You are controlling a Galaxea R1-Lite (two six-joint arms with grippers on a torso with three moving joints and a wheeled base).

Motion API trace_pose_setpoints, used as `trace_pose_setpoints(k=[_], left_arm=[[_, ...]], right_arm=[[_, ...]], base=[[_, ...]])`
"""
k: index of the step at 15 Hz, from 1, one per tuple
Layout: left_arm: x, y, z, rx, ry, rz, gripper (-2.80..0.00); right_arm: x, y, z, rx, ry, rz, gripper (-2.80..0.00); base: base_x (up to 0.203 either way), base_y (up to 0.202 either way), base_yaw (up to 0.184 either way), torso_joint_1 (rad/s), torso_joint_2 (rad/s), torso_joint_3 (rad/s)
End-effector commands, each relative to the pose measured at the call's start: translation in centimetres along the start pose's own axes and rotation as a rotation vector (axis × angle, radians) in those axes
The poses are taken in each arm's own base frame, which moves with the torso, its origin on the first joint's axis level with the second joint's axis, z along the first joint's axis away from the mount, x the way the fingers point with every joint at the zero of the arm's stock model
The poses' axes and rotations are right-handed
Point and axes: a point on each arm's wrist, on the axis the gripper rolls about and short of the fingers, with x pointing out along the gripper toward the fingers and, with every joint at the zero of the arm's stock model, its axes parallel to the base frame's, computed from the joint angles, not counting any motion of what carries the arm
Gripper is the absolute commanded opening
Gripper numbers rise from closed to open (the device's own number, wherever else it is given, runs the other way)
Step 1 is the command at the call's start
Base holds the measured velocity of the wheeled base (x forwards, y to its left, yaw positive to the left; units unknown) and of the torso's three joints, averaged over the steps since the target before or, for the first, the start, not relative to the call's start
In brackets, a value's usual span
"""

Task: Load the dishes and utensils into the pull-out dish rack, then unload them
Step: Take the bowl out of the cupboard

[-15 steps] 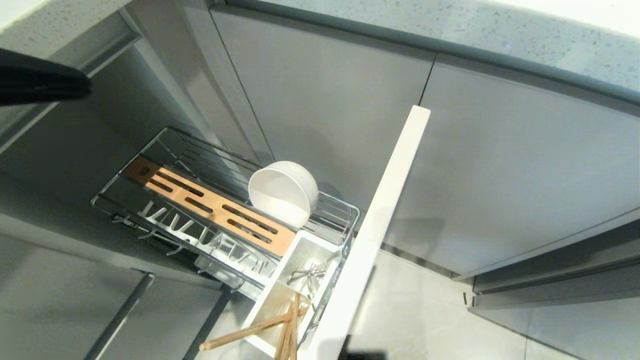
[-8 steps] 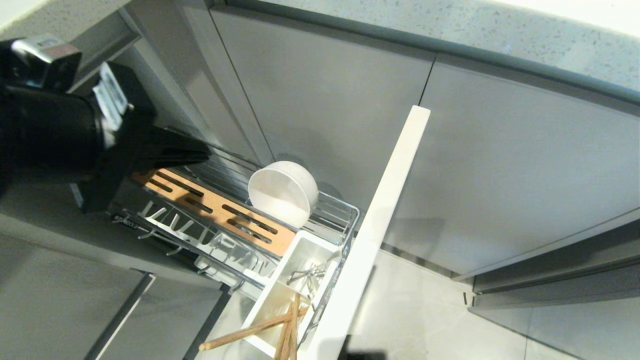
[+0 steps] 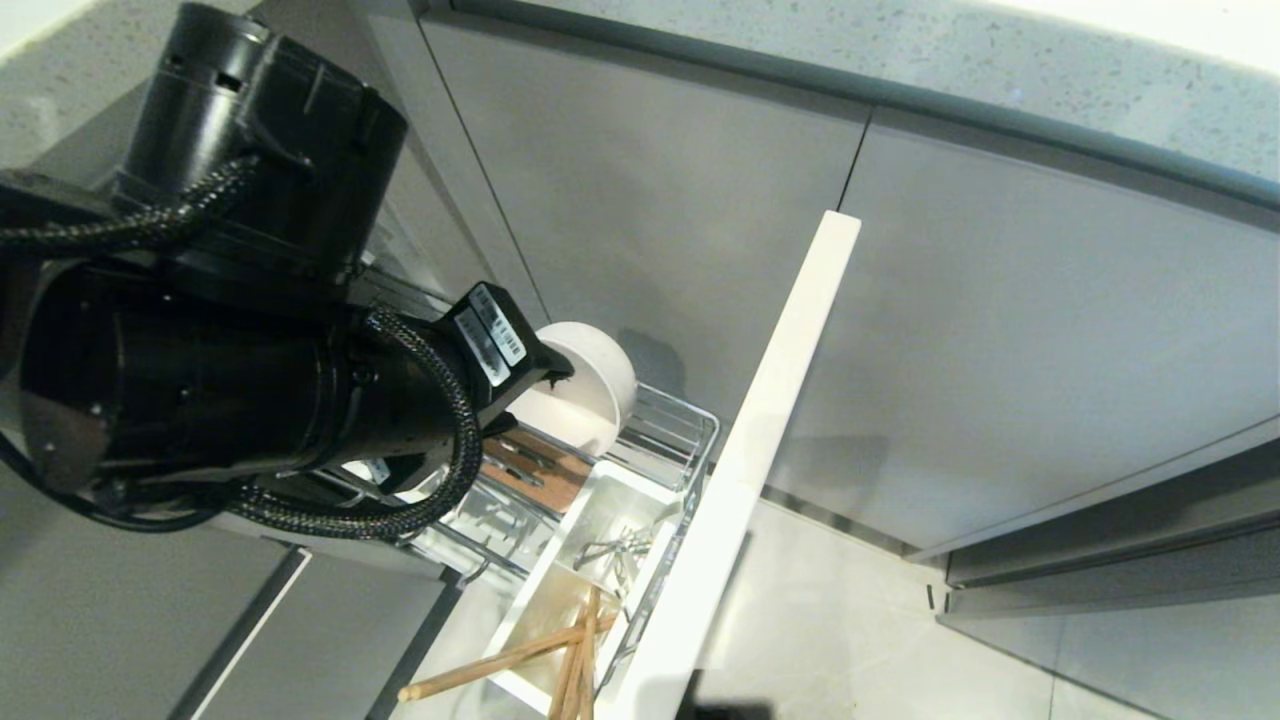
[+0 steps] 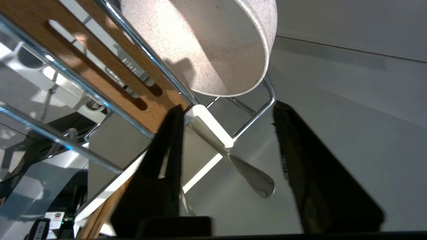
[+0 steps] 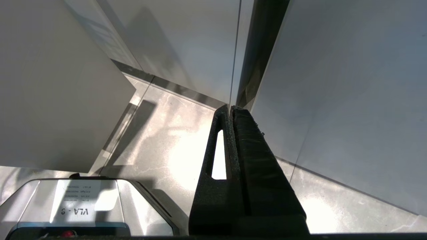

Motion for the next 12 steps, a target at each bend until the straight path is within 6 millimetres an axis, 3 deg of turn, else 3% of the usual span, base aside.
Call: trace_pose_setpoints(k=[1,7,12], left_arm=[[1.4,-0.4,-0.6,0.001,0.007,0.015,0.0],[5.5,-1.4,-1.5,0.029,-0.013,0.016,0.0],[7.1,-1.5,-0.6,0.023,-0.069,-0.004,0.0]], right_arm=[[0.0,0.0,0.0,0.0,0.002,0.001,-2.8],[0.0,0.0,0.0,0.0,0.002,0.001,-2.8],[0.0,0.0,0.0,0.0,0.002,0.001,-2.8]], base=[[0.0,0.0,0.0,0.0,0.0,0.0],[0.0,0.0,0.0,0.0,0.0,0.0],[0.0,0.0,0.0,0.0,0.0,0.0]])
